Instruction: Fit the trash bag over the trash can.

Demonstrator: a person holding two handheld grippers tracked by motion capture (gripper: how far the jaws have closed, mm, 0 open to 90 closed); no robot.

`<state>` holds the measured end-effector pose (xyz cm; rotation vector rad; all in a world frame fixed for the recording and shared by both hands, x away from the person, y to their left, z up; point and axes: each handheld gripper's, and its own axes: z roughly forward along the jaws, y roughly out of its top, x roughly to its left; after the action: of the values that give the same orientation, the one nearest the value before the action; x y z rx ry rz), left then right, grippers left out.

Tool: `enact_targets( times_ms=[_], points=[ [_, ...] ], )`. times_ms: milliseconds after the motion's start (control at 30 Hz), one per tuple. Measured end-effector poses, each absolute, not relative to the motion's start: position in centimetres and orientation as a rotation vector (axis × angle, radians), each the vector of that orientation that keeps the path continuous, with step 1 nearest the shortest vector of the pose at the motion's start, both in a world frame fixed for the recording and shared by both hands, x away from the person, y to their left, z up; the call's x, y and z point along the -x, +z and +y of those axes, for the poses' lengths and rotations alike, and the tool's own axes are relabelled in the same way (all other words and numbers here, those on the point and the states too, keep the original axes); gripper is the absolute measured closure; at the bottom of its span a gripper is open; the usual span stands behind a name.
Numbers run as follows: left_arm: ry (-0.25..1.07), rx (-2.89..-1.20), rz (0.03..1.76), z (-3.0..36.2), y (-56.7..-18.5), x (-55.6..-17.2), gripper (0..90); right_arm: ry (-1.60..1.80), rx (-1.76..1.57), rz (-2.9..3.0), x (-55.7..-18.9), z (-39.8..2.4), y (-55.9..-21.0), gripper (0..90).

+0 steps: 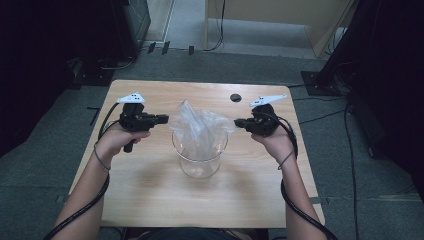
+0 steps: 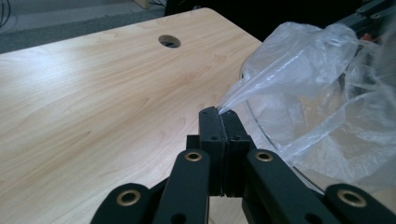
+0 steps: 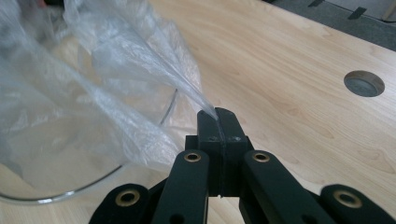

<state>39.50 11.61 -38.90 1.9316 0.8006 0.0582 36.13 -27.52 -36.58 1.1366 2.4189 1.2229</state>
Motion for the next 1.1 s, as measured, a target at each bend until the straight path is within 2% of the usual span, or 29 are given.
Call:
enact_targets(
  times_ms=[67, 167, 300, 400, 567, 667, 1033, 1100],
  points=[
    [0.06, -1.927, 0.763, 11.3, -39.0, -39.3, 67.5, 1.295, -1.068, 2.402, -36.1, -27.3, -36.6, 77.8],
    [0.068, -1.915, 0.726, 11.0, -38.8, -39.2, 58.6, 1.351, -1.024, 2.395, -36.0, -27.3, -36.4, 70.1],
    [0.092, -1.9, 0.692, 10.7, -38.2, -38.9, 51.3, 1.383, -0.967, 2.366, -35.8, -27.5, -36.0, 58.8],
    [0.106, -1.891, 0.675, 10.4, -37.9, -39.0, 49.5, 1.414, -0.943, 2.342, -35.8, -27.5, -35.8, 55.8],
    [0.125, -1.9, 0.668, 10.0, -37.9, -39.5, 48.6, 1.44, -0.91, 2.35, -35.9, -26.6, -35.6, 57.5],
    [0.156, -1.91, 0.654, 9.8, -38.0, -39.8, 44.2, 1.418, -0.87, 2.349, -36.0, -25.9, -35.6, 57.5],
    [0.196, -1.87, 0.627, 8.7, -37.9, -40.8, 51.4, 1.452, -0.823, 2.295, -36.8, -25.0, -35.4, 59.6],
    [0.209, -1.863, 0.626, 8.6, -37.9, -41.0, 54.4, 1.454, -0.819, 2.286, -36.8, -24.9, -35.5, 63.3]
  ],
)
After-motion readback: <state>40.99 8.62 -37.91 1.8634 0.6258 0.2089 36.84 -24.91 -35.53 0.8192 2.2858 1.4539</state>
